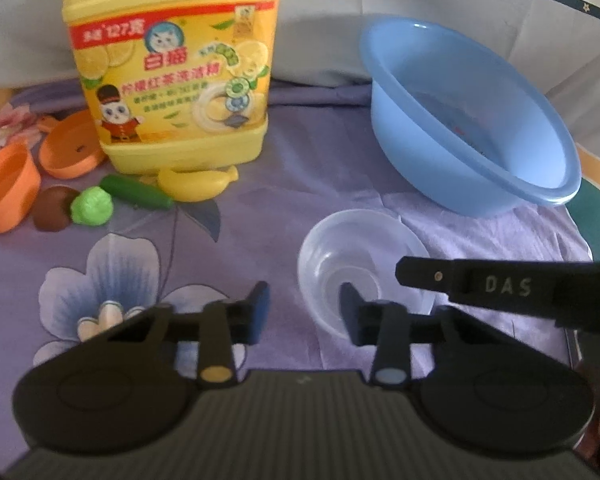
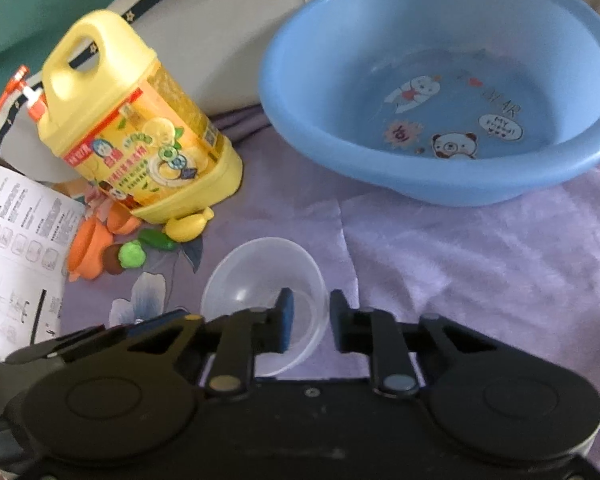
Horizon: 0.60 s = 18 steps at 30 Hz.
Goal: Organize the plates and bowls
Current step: 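Lower the clear bowl into the blue bowl with both grippers and open them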
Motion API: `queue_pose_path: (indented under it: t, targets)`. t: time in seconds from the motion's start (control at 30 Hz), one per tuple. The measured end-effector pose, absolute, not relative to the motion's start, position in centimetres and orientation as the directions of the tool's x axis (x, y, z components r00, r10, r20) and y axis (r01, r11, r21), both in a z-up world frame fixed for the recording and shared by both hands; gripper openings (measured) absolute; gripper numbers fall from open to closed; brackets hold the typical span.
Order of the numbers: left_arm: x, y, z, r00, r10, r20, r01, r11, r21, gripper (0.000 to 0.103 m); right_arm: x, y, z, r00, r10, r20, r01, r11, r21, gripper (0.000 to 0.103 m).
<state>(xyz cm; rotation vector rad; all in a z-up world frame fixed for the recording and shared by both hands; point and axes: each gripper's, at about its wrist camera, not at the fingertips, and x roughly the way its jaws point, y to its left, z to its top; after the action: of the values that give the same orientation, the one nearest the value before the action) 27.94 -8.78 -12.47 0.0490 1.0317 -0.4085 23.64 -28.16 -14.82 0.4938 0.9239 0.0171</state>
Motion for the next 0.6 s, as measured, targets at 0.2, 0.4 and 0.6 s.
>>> queue_pose_path:
  t: [0.2, 0.4, 0.6]
  targets:
    - [27.5, -9.2, -12.7, 0.447, -0.294, -0.845, 0.365, 0.922, -0.127, 0.014, 23.1, -27.6, -15.2, 0.624, 0.199, -0.756, 0.197, 0.896, 0.398, 0.007]
    - [26.6, -8.9, -11.7, 0.454, -0.291, -0.842, 0.366, 0.923, -0.121, 0.014, 22.1, -27.2, -14.6, 0.629, 0.196, -0.752, 0.191, 0.9, 0.393, 0.007]
    - [24.6, -8.7, -9.8, 0.468, -0.287, -0.836, 0.384, 0.918, -0.1, 0.014, 20.3, -26.8, -13.0, 0.643, 0.191, -0.742, 0.179, 0.904, 0.387, 0.007]
